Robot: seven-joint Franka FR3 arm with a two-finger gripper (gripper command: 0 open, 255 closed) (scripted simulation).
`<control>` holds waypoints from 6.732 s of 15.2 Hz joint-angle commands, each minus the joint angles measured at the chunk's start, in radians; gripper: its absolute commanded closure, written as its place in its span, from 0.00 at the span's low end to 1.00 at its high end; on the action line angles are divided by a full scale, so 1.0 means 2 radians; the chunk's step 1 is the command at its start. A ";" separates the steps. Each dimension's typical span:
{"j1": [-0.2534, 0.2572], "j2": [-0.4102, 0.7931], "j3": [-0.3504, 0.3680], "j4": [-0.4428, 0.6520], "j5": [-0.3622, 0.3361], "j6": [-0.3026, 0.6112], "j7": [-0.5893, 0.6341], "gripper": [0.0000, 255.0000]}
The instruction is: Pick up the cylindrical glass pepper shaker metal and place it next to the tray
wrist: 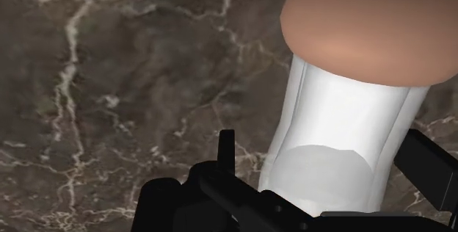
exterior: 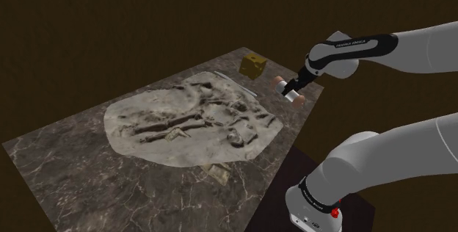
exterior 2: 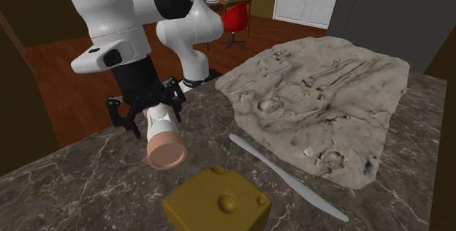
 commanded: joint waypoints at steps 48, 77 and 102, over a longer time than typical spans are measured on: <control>-0.017 -0.112 0.091 0.103 -0.013 -0.210 0.086 1.00; 0.104 -0.259 0.458 0.015 0.166 -0.236 0.450 1.00; 0.003 -0.012 0.832 0.295 0.162 -0.189 0.757 1.00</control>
